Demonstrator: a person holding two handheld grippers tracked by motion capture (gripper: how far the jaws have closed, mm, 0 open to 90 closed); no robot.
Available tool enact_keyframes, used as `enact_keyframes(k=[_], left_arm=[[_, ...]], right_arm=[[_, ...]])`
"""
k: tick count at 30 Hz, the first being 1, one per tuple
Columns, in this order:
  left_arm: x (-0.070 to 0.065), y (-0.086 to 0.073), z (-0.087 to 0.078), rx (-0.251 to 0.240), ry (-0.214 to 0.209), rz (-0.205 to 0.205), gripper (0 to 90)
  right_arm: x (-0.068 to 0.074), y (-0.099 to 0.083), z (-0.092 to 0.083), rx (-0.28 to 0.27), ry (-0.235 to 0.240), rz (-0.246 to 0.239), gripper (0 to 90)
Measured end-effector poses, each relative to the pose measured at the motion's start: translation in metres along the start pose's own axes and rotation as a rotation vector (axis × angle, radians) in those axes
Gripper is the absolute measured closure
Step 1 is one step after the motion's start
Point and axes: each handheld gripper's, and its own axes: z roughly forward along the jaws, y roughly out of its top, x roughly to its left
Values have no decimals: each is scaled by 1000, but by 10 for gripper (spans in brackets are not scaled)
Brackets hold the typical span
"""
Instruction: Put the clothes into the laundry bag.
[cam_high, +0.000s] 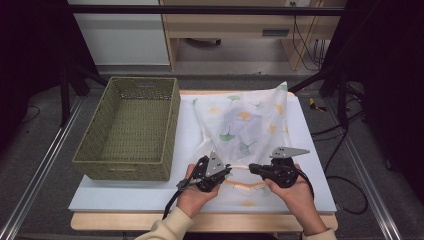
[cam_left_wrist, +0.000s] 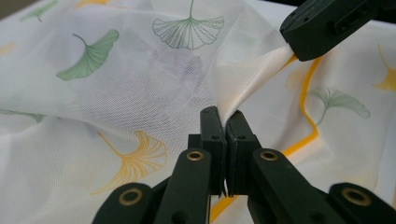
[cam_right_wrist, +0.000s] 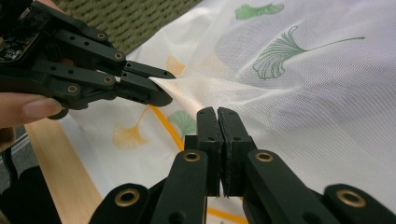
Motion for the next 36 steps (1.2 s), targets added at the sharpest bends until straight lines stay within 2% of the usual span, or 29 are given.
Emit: enact_keyframes(k=[7, 11, 14, 18, 24, 29, 33, 36], left_arm=[[-6, -5, 2, 17, -16, -12, 878], [-9, -4, -1, 21, -29, 3, 877], [-10, -9, 1, 48, -36, 14, 876], [-12, -14, 6, 75, -58, 8, 874], [-16, -21, 13, 93, -64, 12, 860], [-18, -27, 15, 94, -62, 11, 844], [-19, -29, 15, 98, -70, 24, 788], [-19, -27, 12, 86, -77, 17, 683]], right_arm=[[3, -13, 4, 48, -3, 2, 888], [3, -17, 4, 62, 5, 3, 888], [3, -18, 6, 81, 6, -7, 888], [0, -23, 11, 116, 14, -3, 887], [-3, -31, 15, 166, 19, -1, 886], [-4, -32, 17, 182, 17, -7, 886], [-5, -34, 20, 199, 8, -11, 885], [-5, -35, 21, 207, 5, -12, 884]])
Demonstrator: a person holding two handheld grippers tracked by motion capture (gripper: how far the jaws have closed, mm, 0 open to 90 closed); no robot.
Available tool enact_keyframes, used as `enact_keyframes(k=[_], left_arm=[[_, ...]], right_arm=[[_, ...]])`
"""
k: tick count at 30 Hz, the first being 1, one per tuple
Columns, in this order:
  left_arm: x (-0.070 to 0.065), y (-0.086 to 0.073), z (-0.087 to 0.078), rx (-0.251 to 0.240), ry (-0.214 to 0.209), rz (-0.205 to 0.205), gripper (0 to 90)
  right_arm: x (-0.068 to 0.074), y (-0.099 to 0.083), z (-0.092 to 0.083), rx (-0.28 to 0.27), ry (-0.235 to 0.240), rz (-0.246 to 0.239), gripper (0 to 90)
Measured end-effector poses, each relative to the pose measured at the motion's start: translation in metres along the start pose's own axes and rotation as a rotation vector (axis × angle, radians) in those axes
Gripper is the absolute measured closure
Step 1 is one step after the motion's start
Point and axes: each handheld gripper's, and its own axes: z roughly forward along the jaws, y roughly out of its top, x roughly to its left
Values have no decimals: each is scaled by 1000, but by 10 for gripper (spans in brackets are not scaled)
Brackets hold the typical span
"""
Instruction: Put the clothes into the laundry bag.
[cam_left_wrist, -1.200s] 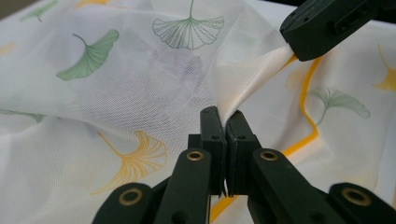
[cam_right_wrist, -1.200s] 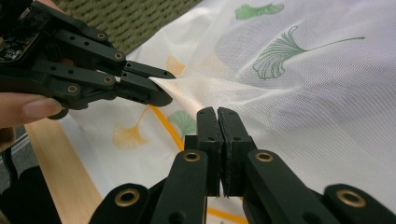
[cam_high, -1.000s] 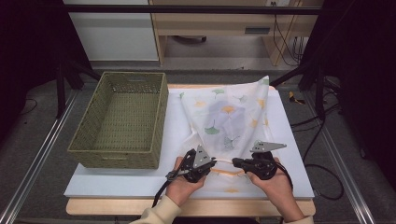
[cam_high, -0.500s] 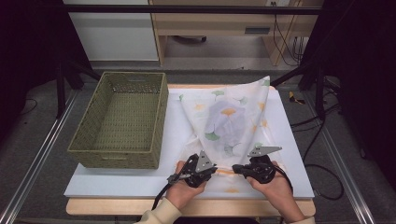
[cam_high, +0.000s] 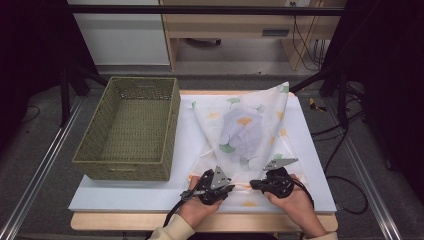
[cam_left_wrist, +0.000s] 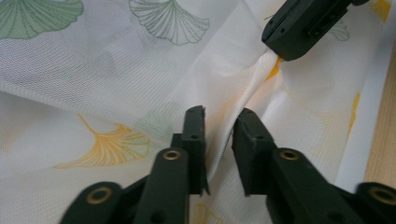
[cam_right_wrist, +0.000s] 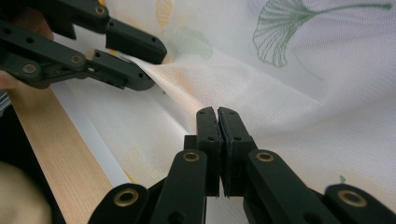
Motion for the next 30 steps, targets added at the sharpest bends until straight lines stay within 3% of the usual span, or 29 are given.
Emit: enact_keyframes(k=[4, 9, 17, 30], left_arm=[[-1, 2, -5, -22, 14, -8, 591], [2, 1, -6, -30, 30, -26, 562], [8, 0, -13, -39, 78, -57, 466], [8, -2, -27, -70, 108, -81, 294]], right_arm=[[-1, -2, 1, 11, 3, 5, 882], [-3, -2, 2, 8, 3, -4, 871], [-3, -1, 6, -1, -17, -7, 812], [-8, -1, 3, -45, -18, 20, 682]])
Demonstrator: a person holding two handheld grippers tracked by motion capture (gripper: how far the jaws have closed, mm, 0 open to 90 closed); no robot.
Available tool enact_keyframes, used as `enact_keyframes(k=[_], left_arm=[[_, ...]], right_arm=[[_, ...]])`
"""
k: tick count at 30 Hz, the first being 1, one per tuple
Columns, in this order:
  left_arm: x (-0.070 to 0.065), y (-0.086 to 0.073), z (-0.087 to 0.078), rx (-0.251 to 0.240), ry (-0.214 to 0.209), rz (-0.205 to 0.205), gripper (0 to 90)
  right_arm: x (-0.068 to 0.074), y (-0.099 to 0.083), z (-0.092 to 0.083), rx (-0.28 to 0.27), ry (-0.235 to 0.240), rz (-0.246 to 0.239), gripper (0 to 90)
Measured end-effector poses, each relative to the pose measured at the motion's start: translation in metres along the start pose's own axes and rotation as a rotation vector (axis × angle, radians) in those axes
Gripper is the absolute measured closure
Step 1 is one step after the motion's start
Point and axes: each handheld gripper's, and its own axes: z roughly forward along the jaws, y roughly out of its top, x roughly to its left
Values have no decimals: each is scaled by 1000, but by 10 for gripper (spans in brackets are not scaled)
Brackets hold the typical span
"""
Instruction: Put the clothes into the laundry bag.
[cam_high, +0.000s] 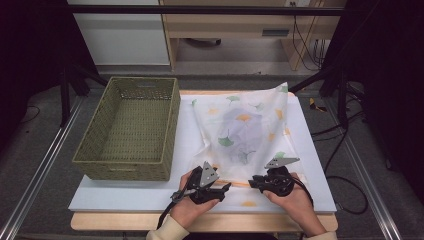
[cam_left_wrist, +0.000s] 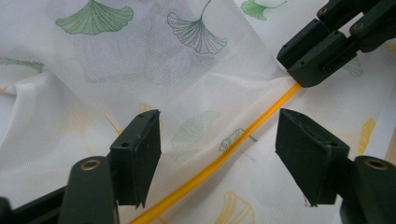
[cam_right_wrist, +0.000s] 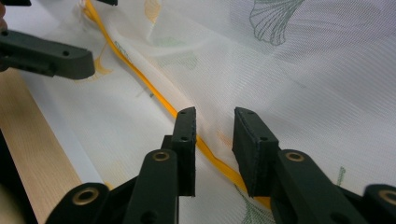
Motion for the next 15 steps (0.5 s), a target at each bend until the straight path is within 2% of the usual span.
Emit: enact_keyframes(k=[4, 8, 13, 15], left_arm=[[1, -2, -10, -9, 14, -10, 234], [5, -3, -19, -28, 26, -46, 180], [9, -10, -31, -43, 33, -84, 108], [9, -14, -37, -55, 30, -98, 102]], right_arm=[[0, 1, -1, -19, 5, 3, 615], [2, 3, -2, -59, 10, -4, 520], [4, 6, -5, -131, -15, -52, 363], [6, 8, -6, -154, -15, -55, 318]])
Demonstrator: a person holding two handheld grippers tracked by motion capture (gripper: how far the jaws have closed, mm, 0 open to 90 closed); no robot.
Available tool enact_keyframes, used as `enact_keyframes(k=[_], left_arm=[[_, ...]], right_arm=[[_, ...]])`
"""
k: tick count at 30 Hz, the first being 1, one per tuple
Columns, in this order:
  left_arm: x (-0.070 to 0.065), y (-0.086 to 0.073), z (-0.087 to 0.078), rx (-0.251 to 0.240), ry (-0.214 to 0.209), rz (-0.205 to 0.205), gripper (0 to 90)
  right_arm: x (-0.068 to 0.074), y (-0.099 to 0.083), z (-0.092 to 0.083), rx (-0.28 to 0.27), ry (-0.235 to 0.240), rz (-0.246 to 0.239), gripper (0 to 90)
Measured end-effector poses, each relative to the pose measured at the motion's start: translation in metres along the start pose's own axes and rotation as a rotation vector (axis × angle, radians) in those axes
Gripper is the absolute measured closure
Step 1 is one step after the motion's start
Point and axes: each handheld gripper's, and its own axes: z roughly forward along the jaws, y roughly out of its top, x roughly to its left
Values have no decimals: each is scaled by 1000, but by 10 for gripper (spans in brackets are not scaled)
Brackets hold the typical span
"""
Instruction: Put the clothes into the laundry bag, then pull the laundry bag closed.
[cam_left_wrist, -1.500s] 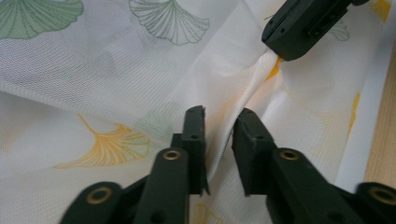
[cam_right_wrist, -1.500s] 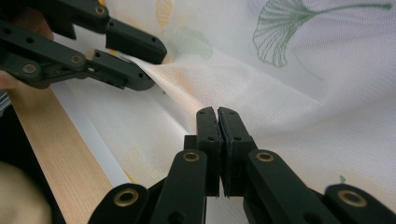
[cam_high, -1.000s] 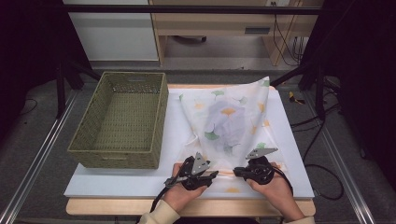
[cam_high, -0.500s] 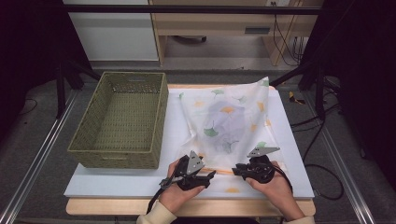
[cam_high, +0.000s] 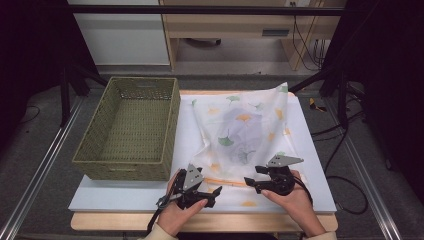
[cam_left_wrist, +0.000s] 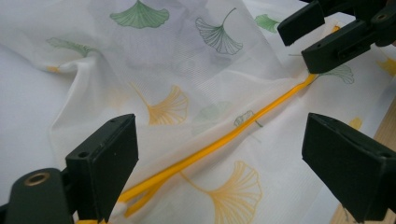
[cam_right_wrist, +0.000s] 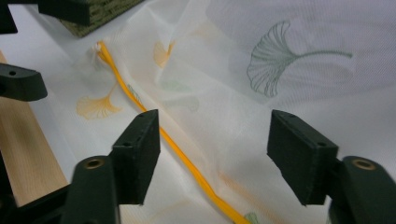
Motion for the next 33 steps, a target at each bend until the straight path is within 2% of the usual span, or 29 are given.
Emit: enact_keyframes(k=[4, 7, 9, 12, 15, 21, 26, 33], left_arm=[[-1, -7, -12, -12, -9, -16, 95], [-1, -9, -22, -22, -4, -3, 87], [1, -10, -28, -36, 22, -16, 85], [2, -11, -33, -54, 55, -24, 98], [3, -12, -33, -68, 81, -16, 122], [1, -13, -35, -63, 110, 47, 132], [2, -19, -43, -32, 124, 32, 155], [7, -23, -48, 12, 136, 20, 214]], right_arm=[[3, 4, -1, -43, -7, -21, 252], [6, 6, -2, -66, -18, -36, 210], [10, 7, -4, -89, -40, -47, 186], [10, 8, -5, -116, -40, -68, 153], [9, 7, -5, -121, -60, -74, 148], [4, 6, -4, -92, -105, -63, 179], [4, 5, -5, -90, -120, -66, 192], [4, 4, -5, -86, -115, -77, 225]])
